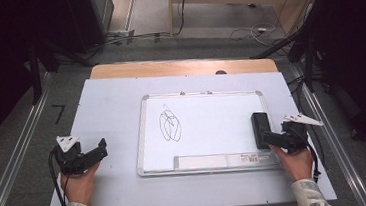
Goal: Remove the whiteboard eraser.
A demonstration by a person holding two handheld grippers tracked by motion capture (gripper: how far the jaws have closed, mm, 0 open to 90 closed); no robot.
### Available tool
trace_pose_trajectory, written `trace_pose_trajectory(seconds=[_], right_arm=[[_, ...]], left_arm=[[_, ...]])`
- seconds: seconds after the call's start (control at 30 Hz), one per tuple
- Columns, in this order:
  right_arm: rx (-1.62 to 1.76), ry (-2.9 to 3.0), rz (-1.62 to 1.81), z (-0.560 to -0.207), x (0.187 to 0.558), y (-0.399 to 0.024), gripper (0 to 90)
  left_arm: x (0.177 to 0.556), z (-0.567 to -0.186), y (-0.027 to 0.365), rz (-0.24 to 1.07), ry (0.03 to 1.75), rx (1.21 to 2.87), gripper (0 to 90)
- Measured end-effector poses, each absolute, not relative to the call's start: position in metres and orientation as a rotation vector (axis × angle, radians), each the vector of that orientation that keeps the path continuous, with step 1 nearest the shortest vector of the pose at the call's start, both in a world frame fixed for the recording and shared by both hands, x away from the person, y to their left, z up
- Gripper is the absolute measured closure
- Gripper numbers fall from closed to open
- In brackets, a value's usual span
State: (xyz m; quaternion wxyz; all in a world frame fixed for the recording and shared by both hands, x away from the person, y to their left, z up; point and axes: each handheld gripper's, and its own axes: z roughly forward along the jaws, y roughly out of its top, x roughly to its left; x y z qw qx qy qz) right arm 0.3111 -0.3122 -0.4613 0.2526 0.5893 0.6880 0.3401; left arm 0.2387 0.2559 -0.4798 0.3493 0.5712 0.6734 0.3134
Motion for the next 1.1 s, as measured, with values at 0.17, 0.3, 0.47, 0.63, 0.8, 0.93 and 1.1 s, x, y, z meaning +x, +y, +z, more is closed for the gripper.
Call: trace_pose_trajectory(seconds=[0.17, 0.3, 0.47, 0.63, 0.8, 0.93, 1.1], right_arm=[[1.609, 1.877, 0.906, -0.464, 0.321, -0.306, 11.8], [1.618, 1.875, 0.897, -0.467, 0.328, -0.305, 12.1], [1.616, 1.873, 0.881, -0.469, 0.333, -0.302, 12.5], [1.613, 1.874, 0.873, -0.471, 0.339, -0.299, 15.9], [1.631, 1.877, 0.858, -0.473, 0.344, -0.296, 17.6], [1.643, 1.883, 0.832, -0.475, 0.347, -0.293, 18.1], [1.654, 1.882, 0.799, -0.479, 0.352, -0.29, 19.4]], left_arm=[[0.239, -0.48, 0.256, 0.809, 1.745, 1.481, 8.2], [0.239, -0.48, 0.256, 0.805, 1.748, 1.477, 8.2], [0.24, -0.481, 0.256, 0.8, 1.749, 1.477, 8.2], [0.24, -0.481, 0.256, 0.797, 1.749, 1.481, 8.2], [0.24, -0.481, 0.256, 0.792, 1.748, 1.481, 8.2], [0.24, -0.482, 0.256, 0.79, 1.75, 1.476, 8.2], [0.24, -0.481, 0.256, 0.787, 1.748, 1.476, 8.2]])
